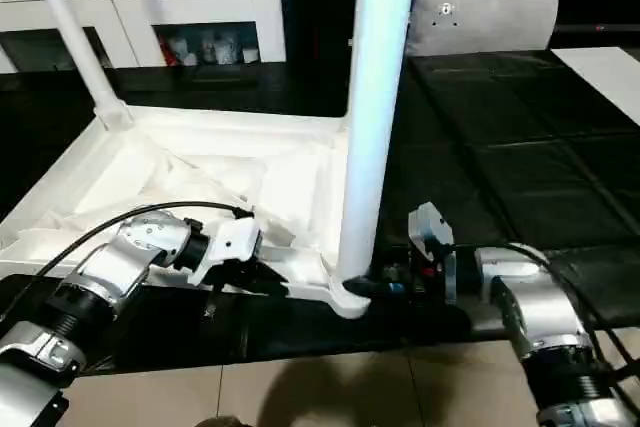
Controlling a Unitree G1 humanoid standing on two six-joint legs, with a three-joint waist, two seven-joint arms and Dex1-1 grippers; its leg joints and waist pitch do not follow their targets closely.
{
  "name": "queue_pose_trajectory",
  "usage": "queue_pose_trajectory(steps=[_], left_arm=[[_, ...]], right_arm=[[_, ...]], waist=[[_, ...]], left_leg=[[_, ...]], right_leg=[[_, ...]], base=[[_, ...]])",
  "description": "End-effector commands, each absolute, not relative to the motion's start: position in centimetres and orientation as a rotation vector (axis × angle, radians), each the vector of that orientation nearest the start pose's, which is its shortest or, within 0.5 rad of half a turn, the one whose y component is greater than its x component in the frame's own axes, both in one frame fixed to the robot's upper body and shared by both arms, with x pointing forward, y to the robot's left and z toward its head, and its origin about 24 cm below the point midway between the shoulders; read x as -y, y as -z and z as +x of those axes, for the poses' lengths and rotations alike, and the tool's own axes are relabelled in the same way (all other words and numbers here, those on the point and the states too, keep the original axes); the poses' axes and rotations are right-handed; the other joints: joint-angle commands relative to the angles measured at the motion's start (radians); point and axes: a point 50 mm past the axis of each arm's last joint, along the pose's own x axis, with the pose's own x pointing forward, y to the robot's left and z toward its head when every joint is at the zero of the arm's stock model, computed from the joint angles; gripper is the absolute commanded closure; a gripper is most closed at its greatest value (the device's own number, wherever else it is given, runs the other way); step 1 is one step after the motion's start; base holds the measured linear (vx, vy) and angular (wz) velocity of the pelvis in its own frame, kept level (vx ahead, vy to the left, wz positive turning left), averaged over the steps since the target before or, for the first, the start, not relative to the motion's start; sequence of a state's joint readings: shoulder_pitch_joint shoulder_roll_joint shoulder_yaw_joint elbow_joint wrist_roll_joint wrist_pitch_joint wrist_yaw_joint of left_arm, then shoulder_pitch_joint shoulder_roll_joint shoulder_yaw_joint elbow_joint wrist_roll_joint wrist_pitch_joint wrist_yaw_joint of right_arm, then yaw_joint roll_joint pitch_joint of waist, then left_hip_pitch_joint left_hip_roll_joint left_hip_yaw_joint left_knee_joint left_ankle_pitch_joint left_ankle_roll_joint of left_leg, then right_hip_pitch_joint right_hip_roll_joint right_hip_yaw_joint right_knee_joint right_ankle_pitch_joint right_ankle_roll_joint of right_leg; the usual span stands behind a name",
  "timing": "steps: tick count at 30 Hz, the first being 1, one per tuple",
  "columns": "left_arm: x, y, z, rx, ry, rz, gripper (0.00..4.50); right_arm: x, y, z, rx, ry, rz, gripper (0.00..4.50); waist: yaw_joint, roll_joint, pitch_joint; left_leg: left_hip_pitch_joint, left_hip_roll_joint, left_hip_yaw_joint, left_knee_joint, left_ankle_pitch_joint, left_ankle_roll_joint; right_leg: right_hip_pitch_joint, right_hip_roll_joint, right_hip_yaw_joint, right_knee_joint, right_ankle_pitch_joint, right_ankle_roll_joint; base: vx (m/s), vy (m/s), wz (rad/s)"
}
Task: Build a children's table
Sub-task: Rotate leg to tighten
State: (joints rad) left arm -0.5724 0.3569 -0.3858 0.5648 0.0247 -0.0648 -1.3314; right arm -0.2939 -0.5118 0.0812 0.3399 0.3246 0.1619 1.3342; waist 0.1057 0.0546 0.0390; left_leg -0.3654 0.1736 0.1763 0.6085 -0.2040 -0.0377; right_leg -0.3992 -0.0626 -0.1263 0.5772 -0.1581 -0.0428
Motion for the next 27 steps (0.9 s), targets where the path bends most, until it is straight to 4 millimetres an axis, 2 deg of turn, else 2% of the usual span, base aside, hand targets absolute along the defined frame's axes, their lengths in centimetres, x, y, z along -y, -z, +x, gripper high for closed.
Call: queue_pose_trajectory(steps=[1,2,3,4,5,7,8,9,10,11,12,14,15,17,19,20,21,25,27], left_arm=[[-8.0,-5.5,29.4,-0.280,1.595,0.440,4.50],[-7.9,-5.5,29.4,-0.279,1.590,0.436,4.50],[-7.3,-5.5,29.5,-0.273,1.560,0.412,4.50],[-7.3,-5.5,29.5,-0.273,1.560,0.412,4.50],[-7.3,-5.5,29.5,-0.273,1.560,0.412,4.50],[-6.6,-5.7,29.5,-0.267,1.514,0.391,4.50],[-5.6,-5.9,29.8,-0.255,1.449,0.364,4.50],[-4.8,-6.0,30.0,-0.249,1.393,0.341,4.50],[-4.8,-6.0,30.0,-0.249,1.393,0.341,4.50],[-3.9,-6.2,30.3,-0.239,1.323,0.322,4.50],[-3.4,-6.3,30.5,-0.234,1.276,0.319,4.50],[-3.0,-6.3,30.6,-0.227,1.254,0.330,4.50],[-2.7,-6.3,30.6,-0.223,1.240,0.341,4.50],[-2.3,-6.2,30.5,-0.220,1.225,0.345,4.50],[-2.2,-6.2,30.5,-0.220,1.215,0.345,4.50],[-2.2,-6.2,30.5,-0.225,1.204,0.350,4.50],[-2.2,-6.2,30.5,-0.225,1.204,0.350,4.50],[-3.2,-5.9,31.0,-0.241,1.154,0.400,4.50],[-3.8,-5.8,31.2,-0.235,1.158,0.423,4.50]], right_arm=[[18.4,-4.7,28.1,-0.311,-1.085,-0.030,2.50],[18.3,-4.7,28.1,-0.309,-1.073,-0.030,2.51],[17.4,-5.1,28.7,-0.283,-1.005,-0.029,2.52],[17.4,-5.1,28.7,-0.283,-1.005,-0.029,2.52],[17.4,-5.1,28.7,-0.283,-1.005,-0.029,2.52],[16.2,-5.6,29.4,-0.259,-0.940,-0.023,2.54],[14.9,-6.0,30.0,-0.237,-0.874,0.001,2.54],[13.9,-6.3,30.5,-0.218,-0.821,0.016,2.55],[13.9,-6.3,30.5,-0.218,-0.821,0.016,2.55],[13.0,-6.6,30.9,-0.197,-0.774,0.033,2.55],[12.4,-6.7,31.1,-0.182,-0.743,0.041,2.55],[12.3,-6.7,31.1,-0.173,-0.727,0.043,2.55],[12.3,-6.7,31.2,-0.167,-0.696,0.044,2.55],[12.6,-6.7,31.5,-0.156,-0.636,0.041,2.55],[12.8,-6.7,31.7,-0.145,-0.602,0.039,2.55],[12.9,-6.9,31.8,-0.135,-0.573,0.040,2.55],[12.9,-6.9,31.8,-0.135,-0.573,0.040,2.55],[14.0,-7.2,31.3,-0.109,-0.578,0.015,2.55],[15.1,-7.3,30.8,-0.099,-0.614,0.020,1.85]], waist=[[-0.007,-0.026,-0.061],[-0.010,-0.026,-0.059],[-0.020,-0.024,-0.057],[-0.030,-0.024,-0.058],[-0.033,-0.025,-0.059],[-0.044,-0.026,-0.061],[-0.052,-0.025,-0.060],[-0.060,-0.024,-0.061],[-0.067,-0.025,-0.061],[-0.068,-0.020,-0.060],[-0.070,-0.023,-0.062],[-0.068,-0.023,-0.066],[-0.065,-0.018,-0.066],[-0.065,-0.020,-0.067],[-0.064,-0.019,-0.066],[-0.063,-0.014,-0.066],[-0.065,-0.017,-0.065],[-0.066,-0.016,-0.064],[-0.061,-0.017,-0.066]], left_leg=[[0.008,0.054,-0.018,-0.064,-0.133,0.091],[0.008,0.055,-0.020,-0.066,-0.129,0.084],[0.008,0.052,-0.023,-0.066,-0.143,0.078],[0.003,0.051,-0.026,-0.068,-0.144,0.069],[0.005,0.050,-0.026,-0.066,-0.146,0.070],[0.001,0.048,-0.024,-0.064,-0.137,0.086],[-0.001,0.052,-0.025,-0.066,-0.126,0.084],[-0.001,0.048,-0.026,-0.064,-0.127,0.078],[-0.002,0.047,-0.025,-0.063,-0.118,0.076],[-0.002,0.046,-0.025,-0.062,-0.118,0.076],[-0.002,0.046,-0.025,-0.062,-0.110,0.080],[-0.003,0.045,-0.024,-0.061,-0.089,0.093],[-0.004,0.048,-0.025,-0.062,-0.081,0.105],[-0.004,0.049,-0.024,-0.061,-0.077,0.114],[-0.004,0.050,-0.024,-0.062,-0.080,0.117],[-0.003,0.050,-0.025,-0.062,-0.085,0.116],[-0.003,0.050,-0.024,-0.063,-0.093,0.114],[-0.003,0.049,-0.024,-0.063,-0.102,0.115],[-0.005,0.050,-0.024,-0.062,-0.089,0.125]], right_leg=[[0.054,-0.094,0.051,-0.095,-0.468,-0.051],[0.054,-0.094,0.051,-0.096,-0.468,-0.049],[0.054,-0.095,0.047,-0.103,-0.497,-0.042],[0.058,-0.094,0.045,-0.100,-0.500,-0.034],[0.057,-0.095,0.046,-0.103,-0.501,-0.031],[0.060,-0.096,0.050,-0.100,-0.473,-0.038],[0.056,-0.092,0.051,-0.095,-0.445,-0.052],[0.056,-0.094,0.047,-0.098,-0.448,-0.059],[0.058,-0.093,0.049,-0.098,-0.439,-0.062],[0.057,-0.093,0.049,-0.098,-0.441,-0.060],[0.059,-0.093,0.050,-0.098,-0.433,-0.060],[0.061,-0.092,0.053,-0.094,-0.400,-0.060],[0.060,-0.091,0.054,-0.091,-0.371,-0.066],[0.060,-0.092,0.056,-0.088,-0.343,-0.075],[0.060,-0.092,0.056,-0.086,-0.332,-0.083],[0.060,-0.094,0.056,-0.087,-0.338,-0.083],[0.060,-0.093,0.056,-0.089,-0.347,-0.082],[0.062,-0.093,0.057,-0.089,-0.350,-0.080],[0.064,-0.094,0.059,-0.087,-0.331,-0.078]], base=[[0.000,0.000,0.00],[0.000,0.000,0.00],[0.000,0.000,0.00],[0.000,0.000,0.00],[0.000,0.000,0.00],[0.000,0.000,0.00],[0.000,0.000,0.00],[0.000,0.000,0.00],[0.000,0.000,0.00],[0.000,0.000,0.00],[0.000,0.000,0.00],[0.000,0.000,0.00],[0.000,0.000,0.00],[0.000,0.000,0.00],[0.000,0.000,0.00],[0.000,0.000,0.00],[0.000,0.000,0.00],[0.000,0.000,0.00],[0.000,0.000,0.00]])
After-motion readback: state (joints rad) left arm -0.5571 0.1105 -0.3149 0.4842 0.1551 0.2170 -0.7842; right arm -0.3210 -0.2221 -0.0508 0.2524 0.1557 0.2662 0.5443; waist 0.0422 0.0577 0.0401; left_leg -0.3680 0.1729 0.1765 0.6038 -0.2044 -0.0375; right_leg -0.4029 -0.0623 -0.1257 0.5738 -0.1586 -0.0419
